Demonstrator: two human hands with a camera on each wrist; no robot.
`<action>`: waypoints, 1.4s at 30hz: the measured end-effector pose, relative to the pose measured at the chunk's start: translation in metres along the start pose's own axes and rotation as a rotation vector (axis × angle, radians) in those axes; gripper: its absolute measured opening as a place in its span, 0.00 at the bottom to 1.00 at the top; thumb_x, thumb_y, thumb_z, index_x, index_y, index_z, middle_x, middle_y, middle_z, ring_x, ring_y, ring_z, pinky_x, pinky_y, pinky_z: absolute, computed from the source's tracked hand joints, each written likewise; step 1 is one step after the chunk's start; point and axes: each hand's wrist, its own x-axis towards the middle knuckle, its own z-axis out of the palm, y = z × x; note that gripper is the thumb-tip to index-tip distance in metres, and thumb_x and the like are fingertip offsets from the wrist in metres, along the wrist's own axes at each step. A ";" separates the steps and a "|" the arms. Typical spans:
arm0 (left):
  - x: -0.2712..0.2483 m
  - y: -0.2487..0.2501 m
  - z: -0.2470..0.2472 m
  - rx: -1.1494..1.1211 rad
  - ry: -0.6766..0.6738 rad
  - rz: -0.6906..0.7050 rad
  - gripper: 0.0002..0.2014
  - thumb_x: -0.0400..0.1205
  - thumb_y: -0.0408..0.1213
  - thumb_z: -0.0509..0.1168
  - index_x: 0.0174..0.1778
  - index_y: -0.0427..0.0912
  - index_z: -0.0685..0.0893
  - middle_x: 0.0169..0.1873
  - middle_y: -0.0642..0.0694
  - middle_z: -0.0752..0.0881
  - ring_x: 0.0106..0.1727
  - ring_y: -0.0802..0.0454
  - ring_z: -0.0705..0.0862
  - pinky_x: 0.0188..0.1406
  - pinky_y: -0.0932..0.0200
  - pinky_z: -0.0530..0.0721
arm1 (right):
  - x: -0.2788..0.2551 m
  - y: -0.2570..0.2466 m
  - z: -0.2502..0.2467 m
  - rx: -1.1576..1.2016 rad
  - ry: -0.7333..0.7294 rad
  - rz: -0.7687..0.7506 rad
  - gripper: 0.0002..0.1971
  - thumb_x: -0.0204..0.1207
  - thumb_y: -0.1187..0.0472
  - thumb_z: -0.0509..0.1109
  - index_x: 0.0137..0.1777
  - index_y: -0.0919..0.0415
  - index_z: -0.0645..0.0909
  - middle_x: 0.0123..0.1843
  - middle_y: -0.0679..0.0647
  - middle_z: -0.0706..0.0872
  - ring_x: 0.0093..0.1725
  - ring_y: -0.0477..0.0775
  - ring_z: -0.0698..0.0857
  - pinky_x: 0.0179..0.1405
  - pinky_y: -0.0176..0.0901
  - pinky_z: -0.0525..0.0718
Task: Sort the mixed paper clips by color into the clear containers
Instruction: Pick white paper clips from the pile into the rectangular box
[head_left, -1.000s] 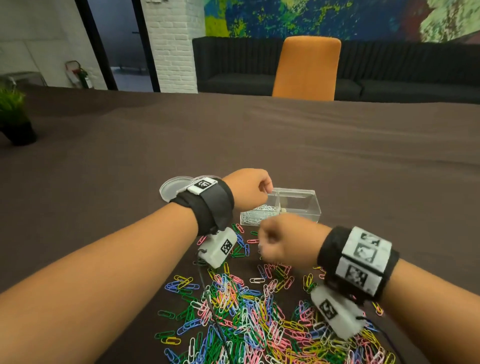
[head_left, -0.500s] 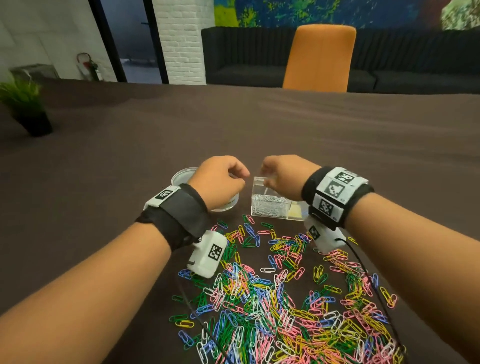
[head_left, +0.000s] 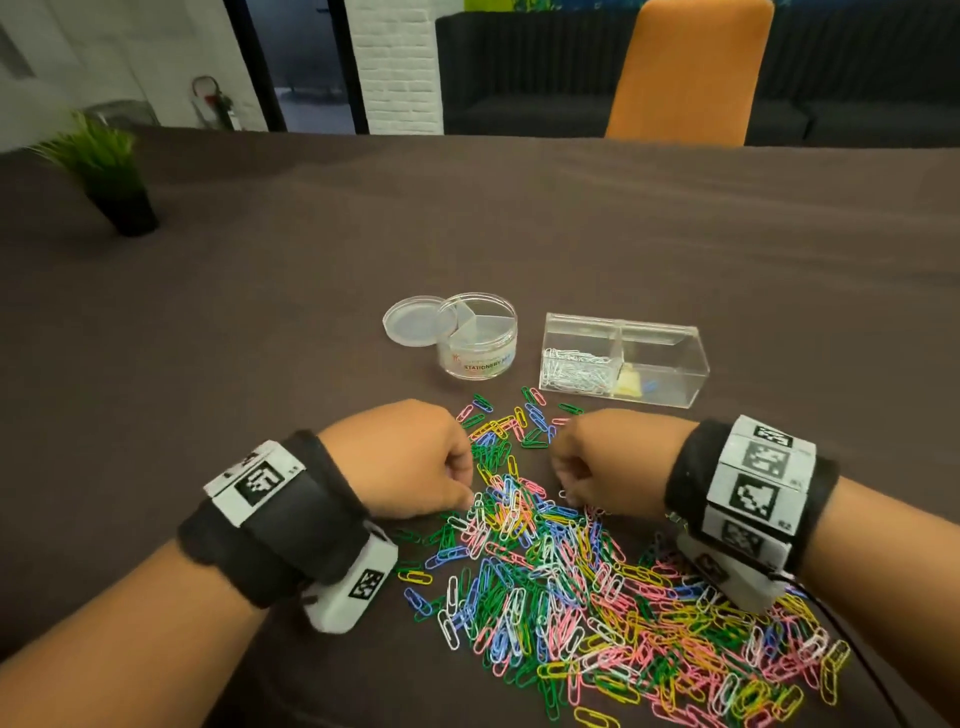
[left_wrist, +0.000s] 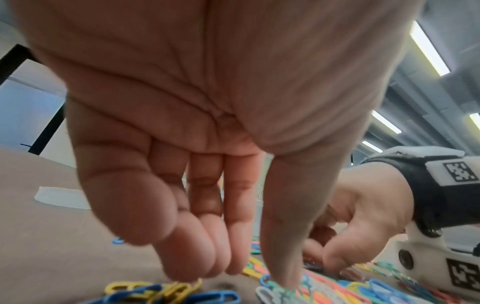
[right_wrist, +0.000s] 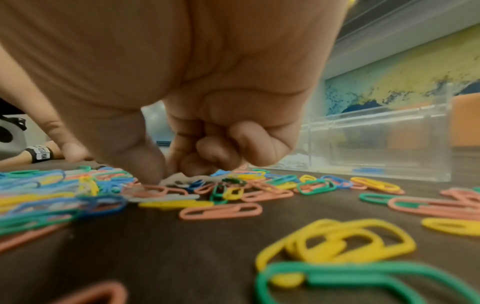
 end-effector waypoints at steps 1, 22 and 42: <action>0.001 0.002 0.002 0.029 0.002 0.002 0.11 0.74 0.54 0.74 0.44 0.53 0.89 0.33 0.58 0.88 0.35 0.63 0.83 0.43 0.61 0.83 | -0.001 -0.001 0.001 0.001 0.012 0.002 0.05 0.77 0.59 0.64 0.40 0.52 0.78 0.43 0.46 0.86 0.43 0.53 0.83 0.45 0.46 0.84; 0.001 0.013 0.005 0.047 0.055 0.043 0.06 0.76 0.44 0.73 0.40 0.48 0.84 0.36 0.55 0.86 0.39 0.56 0.82 0.35 0.61 0.74 | -0.004 0.003 0.006 0.111 0.120 0.117 0.10 0.75 0.53 0.76 0.53 0.49 0.79 0.39 0.43 0.80 0.43 0.49 0.80 0.40 0.41 0.75; -0.018 0.007 0.010 0.074 -0.057 0.094 0.08 0.78 0.50 0.69 0.50 0.54 0.85 0.37 0.57 0.81 0.41 0.64 0.80 0.45 0.60 0.79 | 0.006 -0.028 0.006 -0.054 0.176 -0.141 0.09 0.83 0.50 0.59 0.60 0.45 0.75 0.47 0.48 0.87 0.47 0.56 0.84 0.49 0.50 0.84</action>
